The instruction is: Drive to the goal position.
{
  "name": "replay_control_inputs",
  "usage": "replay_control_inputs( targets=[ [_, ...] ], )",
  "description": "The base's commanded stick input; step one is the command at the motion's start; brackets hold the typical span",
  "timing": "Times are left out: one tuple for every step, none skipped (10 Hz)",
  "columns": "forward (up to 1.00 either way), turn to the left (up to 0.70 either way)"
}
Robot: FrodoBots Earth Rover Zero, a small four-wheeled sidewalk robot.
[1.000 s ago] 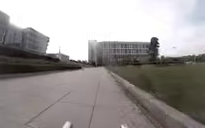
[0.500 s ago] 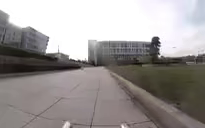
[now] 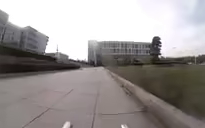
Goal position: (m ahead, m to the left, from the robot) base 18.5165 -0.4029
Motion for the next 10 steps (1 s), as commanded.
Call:
replay_control_inputs(
  targets=[
    [0.99,0.00],
    [0.99,0.00],
    [0.99,0.00],
    [0.99,0.00],
    [0.99,0.00],
    [0.99,0.00],
    [0.99,0.00],
    [0.99,0.00],
    [0.99,0.00],
    [0.99,0.00]
  ],
)
